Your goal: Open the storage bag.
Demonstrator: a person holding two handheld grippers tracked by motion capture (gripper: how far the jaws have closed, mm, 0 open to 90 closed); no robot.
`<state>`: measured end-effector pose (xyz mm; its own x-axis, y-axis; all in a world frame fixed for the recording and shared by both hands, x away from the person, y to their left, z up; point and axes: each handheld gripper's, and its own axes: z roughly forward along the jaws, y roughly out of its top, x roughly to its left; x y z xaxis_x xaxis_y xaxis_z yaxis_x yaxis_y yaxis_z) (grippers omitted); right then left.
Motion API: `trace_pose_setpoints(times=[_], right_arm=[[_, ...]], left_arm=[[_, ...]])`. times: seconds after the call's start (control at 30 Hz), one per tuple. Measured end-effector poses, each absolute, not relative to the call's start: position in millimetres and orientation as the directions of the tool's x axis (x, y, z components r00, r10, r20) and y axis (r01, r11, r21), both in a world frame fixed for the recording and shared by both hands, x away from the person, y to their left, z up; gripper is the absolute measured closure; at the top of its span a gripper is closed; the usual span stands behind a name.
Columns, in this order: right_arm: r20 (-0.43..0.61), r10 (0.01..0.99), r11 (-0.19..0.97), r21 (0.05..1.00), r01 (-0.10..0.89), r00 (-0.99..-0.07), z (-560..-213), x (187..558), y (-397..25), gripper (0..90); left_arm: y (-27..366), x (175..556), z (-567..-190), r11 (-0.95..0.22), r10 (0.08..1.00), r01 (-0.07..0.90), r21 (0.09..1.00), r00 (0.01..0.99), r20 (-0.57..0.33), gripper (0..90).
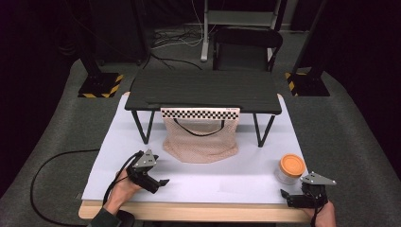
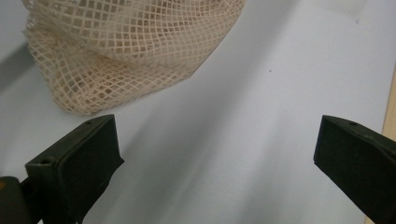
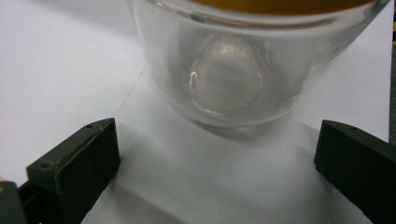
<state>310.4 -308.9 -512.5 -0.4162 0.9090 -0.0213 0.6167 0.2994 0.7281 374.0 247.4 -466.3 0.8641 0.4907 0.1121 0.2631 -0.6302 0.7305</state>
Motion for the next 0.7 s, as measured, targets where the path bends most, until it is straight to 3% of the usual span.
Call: trace_pose_setpoints(times=[0.7], right_arm=[[-0.020,0.911,0.295,0.729,0.617,-0.412,-512.7,310.5,-308.7,0.0]], left_arm=[[213.6,367.6,-433.2,-0.690,0.407,0.151,0.707,0.890,0.207,0.3]])
